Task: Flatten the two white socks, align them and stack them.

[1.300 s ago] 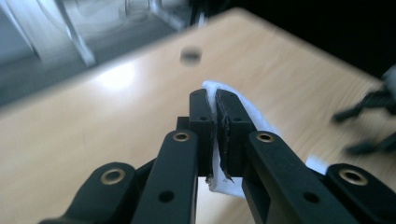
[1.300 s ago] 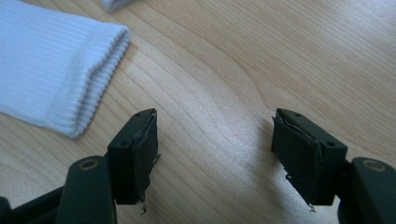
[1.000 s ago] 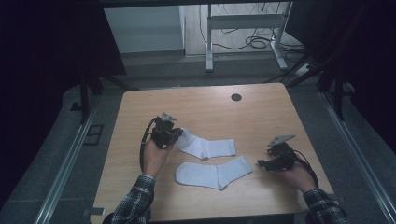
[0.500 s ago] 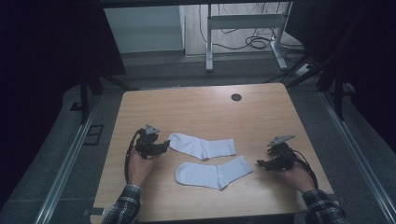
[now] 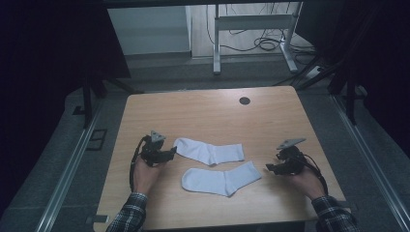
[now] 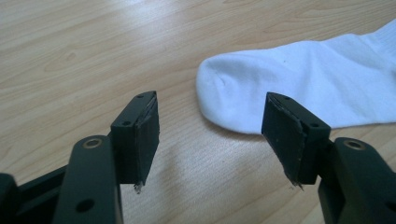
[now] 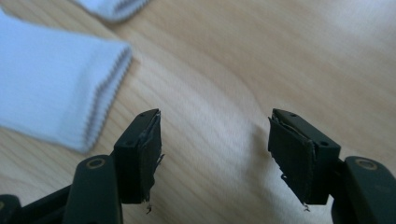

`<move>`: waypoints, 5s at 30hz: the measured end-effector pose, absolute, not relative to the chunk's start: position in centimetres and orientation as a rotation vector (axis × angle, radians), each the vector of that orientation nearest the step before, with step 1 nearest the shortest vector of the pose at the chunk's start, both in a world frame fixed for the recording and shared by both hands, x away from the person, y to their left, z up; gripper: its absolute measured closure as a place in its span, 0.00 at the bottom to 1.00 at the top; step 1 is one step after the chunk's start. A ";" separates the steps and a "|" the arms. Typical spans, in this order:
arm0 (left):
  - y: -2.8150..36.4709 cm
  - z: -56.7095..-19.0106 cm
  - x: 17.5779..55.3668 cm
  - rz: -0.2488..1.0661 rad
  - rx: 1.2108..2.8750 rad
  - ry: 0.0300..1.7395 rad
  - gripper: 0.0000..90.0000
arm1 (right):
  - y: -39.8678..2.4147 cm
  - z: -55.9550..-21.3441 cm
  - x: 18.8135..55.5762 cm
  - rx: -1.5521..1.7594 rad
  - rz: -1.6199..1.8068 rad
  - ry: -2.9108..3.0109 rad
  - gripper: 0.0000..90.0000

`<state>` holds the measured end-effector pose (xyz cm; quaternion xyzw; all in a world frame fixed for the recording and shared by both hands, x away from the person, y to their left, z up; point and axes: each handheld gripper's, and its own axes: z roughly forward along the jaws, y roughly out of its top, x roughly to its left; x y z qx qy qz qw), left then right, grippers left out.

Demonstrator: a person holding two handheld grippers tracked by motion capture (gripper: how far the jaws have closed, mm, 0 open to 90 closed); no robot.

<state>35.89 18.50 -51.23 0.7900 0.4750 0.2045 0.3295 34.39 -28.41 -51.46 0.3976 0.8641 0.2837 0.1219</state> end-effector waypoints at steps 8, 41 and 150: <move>18.3 -50.9 36.6 0.607 2.028 1.239 0.53 | -27.0 -49.7 35.2 1.154 0.943 2.469 0.48; 17.0 -53.4 39.2 0.567 2.152 1.271 0.64 | -17.9 -52.3 38.9 1.152 0.899 2.546 0.76; 13.1 -52.2 28.2 0.320 2.296 1.147 0.54 | -22.9 -51.6 33.2 1.095 0.878 2.711 0.72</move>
